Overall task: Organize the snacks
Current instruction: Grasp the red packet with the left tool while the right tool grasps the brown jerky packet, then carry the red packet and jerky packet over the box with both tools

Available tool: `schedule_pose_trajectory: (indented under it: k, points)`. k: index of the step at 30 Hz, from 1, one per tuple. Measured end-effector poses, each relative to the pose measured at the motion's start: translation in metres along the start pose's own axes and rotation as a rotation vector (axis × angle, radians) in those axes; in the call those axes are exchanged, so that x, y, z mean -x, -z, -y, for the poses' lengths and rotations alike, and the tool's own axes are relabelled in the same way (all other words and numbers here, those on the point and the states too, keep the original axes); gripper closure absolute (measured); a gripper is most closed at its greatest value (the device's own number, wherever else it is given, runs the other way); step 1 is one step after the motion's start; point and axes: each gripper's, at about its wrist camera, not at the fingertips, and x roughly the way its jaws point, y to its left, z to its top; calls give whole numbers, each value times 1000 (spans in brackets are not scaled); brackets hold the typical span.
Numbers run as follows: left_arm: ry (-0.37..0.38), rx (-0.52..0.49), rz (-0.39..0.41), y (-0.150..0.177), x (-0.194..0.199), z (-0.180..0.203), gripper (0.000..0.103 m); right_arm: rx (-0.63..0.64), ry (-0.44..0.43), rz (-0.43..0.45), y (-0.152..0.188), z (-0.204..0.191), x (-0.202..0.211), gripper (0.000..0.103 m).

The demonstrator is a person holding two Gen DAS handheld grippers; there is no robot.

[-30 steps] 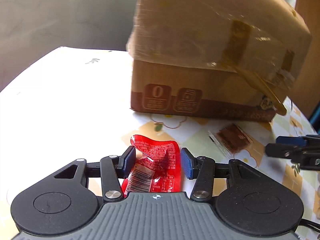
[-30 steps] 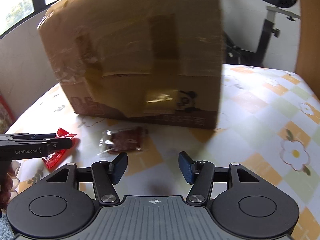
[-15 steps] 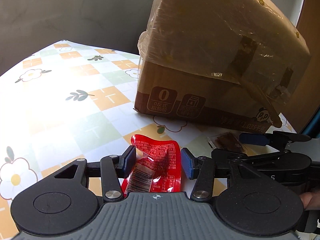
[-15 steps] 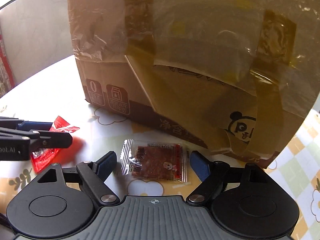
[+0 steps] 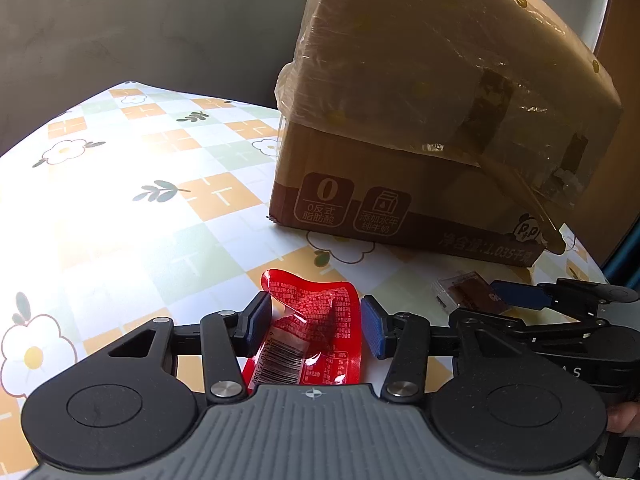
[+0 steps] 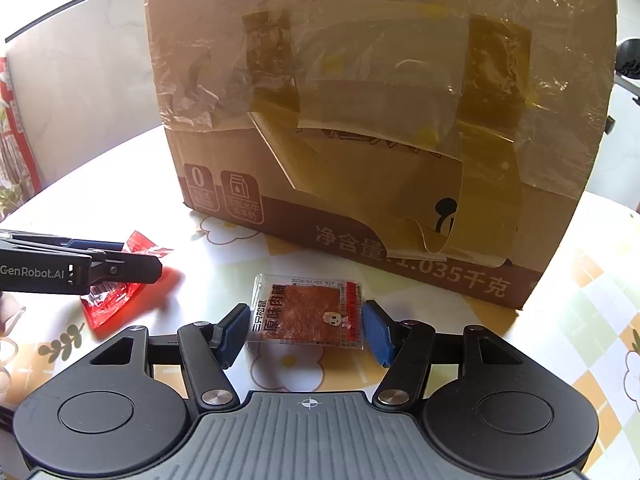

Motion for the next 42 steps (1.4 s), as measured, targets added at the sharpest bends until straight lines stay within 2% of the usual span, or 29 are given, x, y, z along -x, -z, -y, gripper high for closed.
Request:
schedule_pose_trajectory:
  k: [8,14,18,22,27,30,33,35,39,42]
  points:
    - [5,-9,-4,3,12,0,53,-76,-5,23,10,22,36,46]
    - [2,-26,64,-8,32,5,53,-42,27,60,21,32,71,46]
    - [9,-81,127,-18,51,17,53,-58,54,102,19,43,98,46]
    - [53,-124,215,-42,75,31,53,-71,77,206,-3,55,133,46]
    - [165,-162,392,-98,111,55,53,-33,71,369,-47,66,174,46]
    - [211,-183,443,-126,117,75,53,-12,64,448,-72,73,189,46]
    - [237,-202,462,-150,107,93,53,39,88,470,-99,77,185,46]
    - [244,-194,449,-168,93,102,53,72,80,452,-120,81,171,46]
    - [225,-200,373,-200,52,115,52,159,101,371,-156,85,136,46]
    - [185,-196,309,-216,23,117,52,148,114,310,-172,90,113,46]
